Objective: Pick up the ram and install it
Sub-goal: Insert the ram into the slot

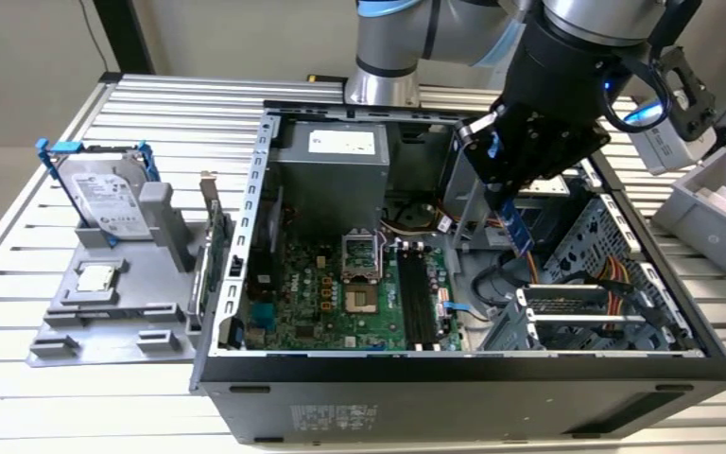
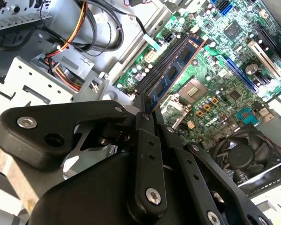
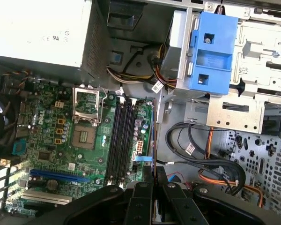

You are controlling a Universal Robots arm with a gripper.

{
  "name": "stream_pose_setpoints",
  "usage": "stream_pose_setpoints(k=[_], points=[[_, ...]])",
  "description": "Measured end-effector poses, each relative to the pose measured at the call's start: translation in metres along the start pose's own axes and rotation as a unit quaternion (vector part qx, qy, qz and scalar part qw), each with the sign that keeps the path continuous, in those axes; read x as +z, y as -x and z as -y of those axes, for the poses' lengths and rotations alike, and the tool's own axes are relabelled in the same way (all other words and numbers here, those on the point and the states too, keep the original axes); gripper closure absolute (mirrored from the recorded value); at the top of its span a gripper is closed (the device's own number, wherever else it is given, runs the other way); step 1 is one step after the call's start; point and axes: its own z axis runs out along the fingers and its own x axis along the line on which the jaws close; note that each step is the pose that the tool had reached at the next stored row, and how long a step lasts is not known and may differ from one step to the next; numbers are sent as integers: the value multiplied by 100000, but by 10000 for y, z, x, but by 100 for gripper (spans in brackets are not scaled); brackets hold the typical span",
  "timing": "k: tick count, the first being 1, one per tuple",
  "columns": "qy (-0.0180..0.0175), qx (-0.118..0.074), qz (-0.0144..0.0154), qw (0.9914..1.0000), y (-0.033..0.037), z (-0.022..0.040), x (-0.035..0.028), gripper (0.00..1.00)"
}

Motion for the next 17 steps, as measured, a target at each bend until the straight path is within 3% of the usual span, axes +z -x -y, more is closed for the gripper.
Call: stream_pose_setpoints(k=[17], points=[[-16,1964,147,99981,0,0,4,100]])
